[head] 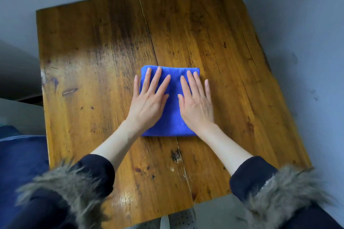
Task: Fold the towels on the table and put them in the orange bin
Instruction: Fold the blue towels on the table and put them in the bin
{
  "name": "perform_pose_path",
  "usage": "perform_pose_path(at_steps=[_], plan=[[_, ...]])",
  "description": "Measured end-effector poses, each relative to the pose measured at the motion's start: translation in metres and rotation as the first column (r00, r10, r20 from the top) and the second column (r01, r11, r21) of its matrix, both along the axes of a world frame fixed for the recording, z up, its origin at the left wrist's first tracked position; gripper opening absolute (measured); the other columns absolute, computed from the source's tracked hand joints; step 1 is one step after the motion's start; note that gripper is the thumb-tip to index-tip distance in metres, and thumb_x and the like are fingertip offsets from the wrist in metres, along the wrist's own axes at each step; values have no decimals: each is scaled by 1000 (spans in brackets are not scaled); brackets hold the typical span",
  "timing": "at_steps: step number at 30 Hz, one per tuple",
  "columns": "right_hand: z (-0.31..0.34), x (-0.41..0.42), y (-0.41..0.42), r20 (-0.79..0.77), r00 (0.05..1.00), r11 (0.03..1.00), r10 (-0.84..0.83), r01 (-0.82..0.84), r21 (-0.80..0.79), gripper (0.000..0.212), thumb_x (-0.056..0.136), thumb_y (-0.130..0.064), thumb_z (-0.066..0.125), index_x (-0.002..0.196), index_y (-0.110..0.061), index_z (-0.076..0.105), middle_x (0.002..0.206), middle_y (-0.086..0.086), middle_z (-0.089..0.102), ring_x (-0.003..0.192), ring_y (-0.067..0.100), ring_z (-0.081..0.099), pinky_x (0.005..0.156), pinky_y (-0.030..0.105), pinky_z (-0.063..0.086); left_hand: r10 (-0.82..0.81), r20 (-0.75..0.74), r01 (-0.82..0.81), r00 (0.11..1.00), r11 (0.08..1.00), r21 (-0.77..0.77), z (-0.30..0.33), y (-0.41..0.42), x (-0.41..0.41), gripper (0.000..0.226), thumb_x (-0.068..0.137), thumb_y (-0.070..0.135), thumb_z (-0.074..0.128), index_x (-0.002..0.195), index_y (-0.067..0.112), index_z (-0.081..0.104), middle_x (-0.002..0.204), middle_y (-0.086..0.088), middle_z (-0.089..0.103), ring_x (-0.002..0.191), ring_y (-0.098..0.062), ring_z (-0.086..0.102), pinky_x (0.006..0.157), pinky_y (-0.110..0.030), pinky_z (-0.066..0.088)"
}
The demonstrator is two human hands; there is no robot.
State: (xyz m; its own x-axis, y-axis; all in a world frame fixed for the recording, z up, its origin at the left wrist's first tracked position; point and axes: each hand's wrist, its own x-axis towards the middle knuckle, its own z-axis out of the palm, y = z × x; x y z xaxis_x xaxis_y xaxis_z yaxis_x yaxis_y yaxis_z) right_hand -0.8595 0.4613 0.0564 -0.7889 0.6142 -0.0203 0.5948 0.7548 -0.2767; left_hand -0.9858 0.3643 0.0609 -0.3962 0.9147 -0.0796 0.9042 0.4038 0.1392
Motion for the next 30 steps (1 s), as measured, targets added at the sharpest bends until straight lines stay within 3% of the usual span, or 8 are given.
perform_pose_path(at_steps=[3,8,16,20,23,25,27,30], plan=[[-17,3,9,96,995,999,-31,34,-31,57,100,-38,28,150,-17,12,158,4,4,146,23,1,116,49,-3,9,-2,-10,1000,1000,-26,-14,4,-17,54,98,42,29,147,19,24,156,-7,16,144,-33,11,113,-56,10],[-21,2,11,139,990,999,-19,25,-44,57,99,-42,24,150,-21,8,159,1,0,146,24,-3,114,51,-7,22,18,-22,1000,999,-45,-19,3,-17,58,94,46,17,147,23,24,156,-4,17,144,-31,10,113,-54,13],[-5,33,-24,94,994,999,54,-54,-5,55,95,-38,30,145,-14,32,154,9,23,143,28,17,113,56,9,-21,38,22,999,1000,-12,-14,-37,13,52,95,38,28,144,20,33,153,-13,24,141,-37,19,110,-57,16],[-8,52,-34,193,978,995,82,-70,-69,53,99,-39,26,148,-19,21,157,4,12,145,22,4,115,50,-1,-3,93,9,996,998,-63,-12,-56,29,52,95,39,27,142,19,38,151,-10,30,140,-37,22,109,-58,21],[-3,49,-34,90,994,984,66,-50,-168,50,99,-31,33,148,-20,24,158,3,10,146,19,1,116,45,0,18,134,-18,991,1000,-1,-2,-55,28,48,94,34,34,136,16,48,145,-10,42,136,-36,33,107,-54,29],[4,45,-33,-68,994,956,-87,64,-286,45,97,-21,42,141,-13,39,155,7,23,143,21,19,114,36,18,68,245,-107,967,983,149,5,-49,23,37,93,20,47,127,8,54,137,-15,48,130,-36,41,106,-46,35],[12,42,-28,-175,925,892,-336,253,-374,38,94,-16,48,132,-7,48,141,10,41,127,21,43,103,29,37,182,397,-293,900,925,242,11,-41,17,35,90,6,53,124,4,53,130,-17,48,122,-33,44,104,-36,36],[19,29,-11,-37,817,701,-575,469,-537,38,93,-22,52,128,-7,49,124,9,52,110,22,53,93,30,42,396,614,-592,683,792,148,15,-27,2,39,90,9,52,128,5,45,125,-15,47,115,-27,47,102,-33,37]])
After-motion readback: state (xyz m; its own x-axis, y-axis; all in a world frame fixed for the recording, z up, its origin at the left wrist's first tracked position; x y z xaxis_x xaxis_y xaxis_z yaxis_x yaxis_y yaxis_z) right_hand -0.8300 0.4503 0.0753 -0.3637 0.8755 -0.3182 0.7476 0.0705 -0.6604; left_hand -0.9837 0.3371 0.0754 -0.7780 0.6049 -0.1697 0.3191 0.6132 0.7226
